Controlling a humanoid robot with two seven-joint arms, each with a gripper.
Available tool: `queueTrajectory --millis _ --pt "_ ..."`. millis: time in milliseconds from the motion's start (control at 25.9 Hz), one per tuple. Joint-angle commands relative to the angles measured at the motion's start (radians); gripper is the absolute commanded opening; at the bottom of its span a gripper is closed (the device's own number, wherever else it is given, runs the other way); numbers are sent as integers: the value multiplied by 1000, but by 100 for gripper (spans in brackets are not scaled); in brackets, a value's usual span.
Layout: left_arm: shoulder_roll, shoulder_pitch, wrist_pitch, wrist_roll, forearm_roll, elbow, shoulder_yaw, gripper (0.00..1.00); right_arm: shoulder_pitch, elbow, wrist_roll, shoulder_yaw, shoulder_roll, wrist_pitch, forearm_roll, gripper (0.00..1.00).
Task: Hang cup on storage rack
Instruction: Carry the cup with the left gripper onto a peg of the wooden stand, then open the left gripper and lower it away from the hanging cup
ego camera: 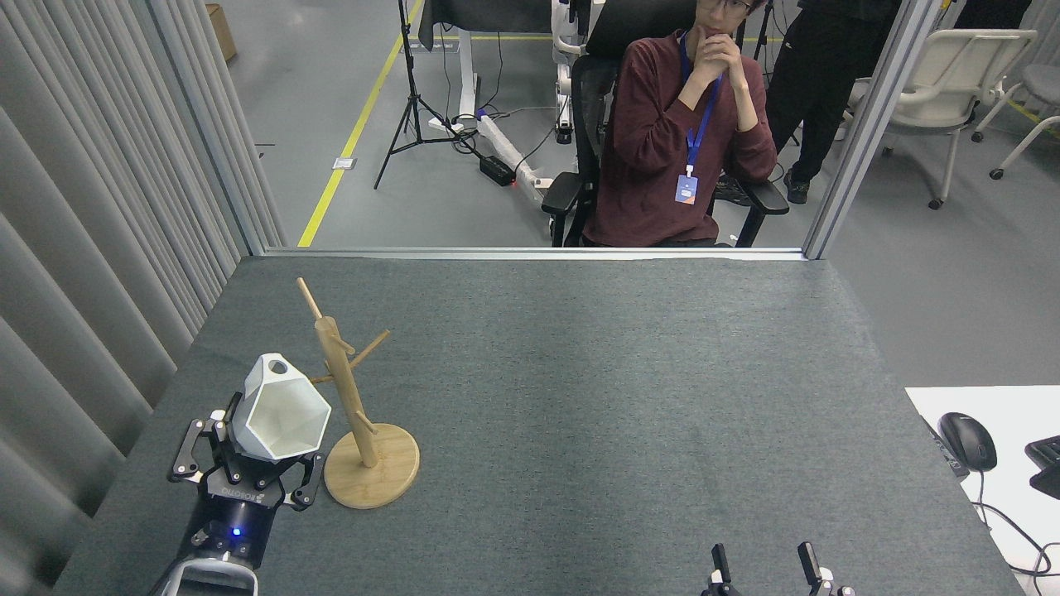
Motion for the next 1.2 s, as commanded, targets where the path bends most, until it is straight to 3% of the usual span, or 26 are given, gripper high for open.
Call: queueTrajectory --millis 0,77,193,232,271,309,773,1005,1159 --pt "-18 -5 2 4 -66 18 -4 13 -2 0 6 0 3 0 0 99" --pt "-26 -14 3 4 -93 28 -5 15 -2 0 6 -3 3 0 0 99" --pt "-27 -26 17 7 -124 56 -5 34 -1 0 6 -3 4 2 0 99" --pt "-27 -31 19 7 -125 65 -4 49 -1 -1 6 -3 4 2 0 99" --pt "-29 -31 19 12 -125 71 -4 78 1 0 4 -3 4 2 0 99" --pt "-29 -32 19 23 -125 76 -4 96 1 0 4 -3 6 2 -2 99" --pt "-24 66 6 46 -104 48 5 99 -4 2 3 0 15 -3 0 99" --pt "-9 166 0 46 17 38 37 99 -4 2 1 0 15 -4 0 99" --pt "19 268 -32 46 206 -7 54 99 -1 -1 1 0 14 -8 0 99"
